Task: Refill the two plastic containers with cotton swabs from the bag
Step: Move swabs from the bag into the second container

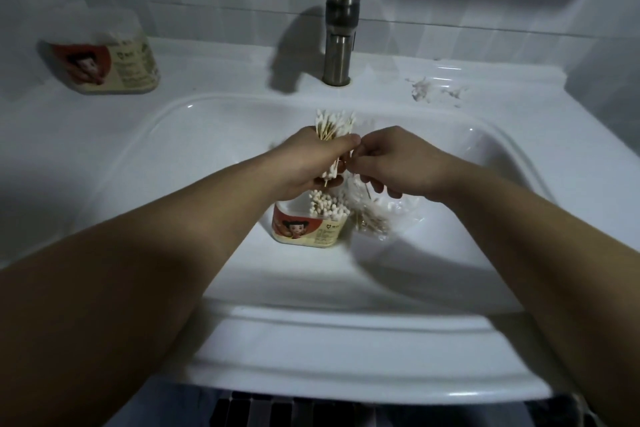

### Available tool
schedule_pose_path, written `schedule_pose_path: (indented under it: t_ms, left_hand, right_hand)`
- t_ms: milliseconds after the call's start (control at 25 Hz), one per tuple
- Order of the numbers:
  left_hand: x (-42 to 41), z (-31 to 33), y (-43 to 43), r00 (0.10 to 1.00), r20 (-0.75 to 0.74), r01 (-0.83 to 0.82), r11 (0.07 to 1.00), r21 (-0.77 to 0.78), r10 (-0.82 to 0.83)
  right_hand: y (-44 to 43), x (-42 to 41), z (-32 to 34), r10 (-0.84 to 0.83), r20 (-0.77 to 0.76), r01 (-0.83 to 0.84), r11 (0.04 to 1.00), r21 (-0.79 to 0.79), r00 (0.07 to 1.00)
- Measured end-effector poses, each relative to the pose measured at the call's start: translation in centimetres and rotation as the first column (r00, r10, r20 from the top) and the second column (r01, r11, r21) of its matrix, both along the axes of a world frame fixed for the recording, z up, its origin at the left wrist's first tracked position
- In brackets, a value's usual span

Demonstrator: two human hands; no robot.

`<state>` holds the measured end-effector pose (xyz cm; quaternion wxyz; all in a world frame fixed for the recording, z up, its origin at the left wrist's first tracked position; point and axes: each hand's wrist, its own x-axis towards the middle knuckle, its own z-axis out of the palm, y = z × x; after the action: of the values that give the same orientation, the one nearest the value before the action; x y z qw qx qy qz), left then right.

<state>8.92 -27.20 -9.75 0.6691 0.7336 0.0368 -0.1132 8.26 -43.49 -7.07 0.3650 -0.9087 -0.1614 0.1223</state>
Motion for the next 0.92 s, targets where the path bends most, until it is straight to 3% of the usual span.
schedule_pose_path:
  t_ms: [120, 200, 360, 440, 640, 920]
  left_hand:
    - [0.3, -0.1, 0.2, 0.999, -0.003, -0.038, 0.999, -0.024, 0.038]
    - [0.4, 0.0, 0.3, 0.998, 0.006, -0.065, 0.998, -0.016, 0.066]
    - [0.3, 0.0, 0.3, 0.999, 0.021, -0.032, 0.999, 0.023, 0.031]
    - [0.2, -0.1, 0.2, 1.000, 0.018, -0.008, 0.999, 0.034, 0.007]
    - [0.1, 0.2, 0.2, 1.000, 0.028, 0.003, 0.999, 0.032, -0.004]
    - [-0.1, 0.3, 0.3, 0.999, 0.019, 0.025, 0.997, 0.068, -0.026]
  right_hand:
    - [-0.5, 0.8, -0.2, -0.066, 0.059, 0.071, 0.993, -0.097, 0.996]
    - [-1.1, 1.3, -0.4, -0.069, 0.088, 0.090, 0.962, -0.258, 0.994]
    - [-1.2, 1.3, -1.6, 0.063, -0.043, -0.076, 0.837, -0.542, 0.997]
    - [-0.6, 1.3, -2.1, 0.095, -0.042, -0.102, 0.804, -0.585, 0.995]
    - [0.8, 0.3, -2.5, 0.092, -0.182, -0.175, 0.840, -0.513, 0.979]
    - [1.5, 0.0, -2.6, 0.163, -0.232, -0.280, 0.683, -0.675, 0.959]
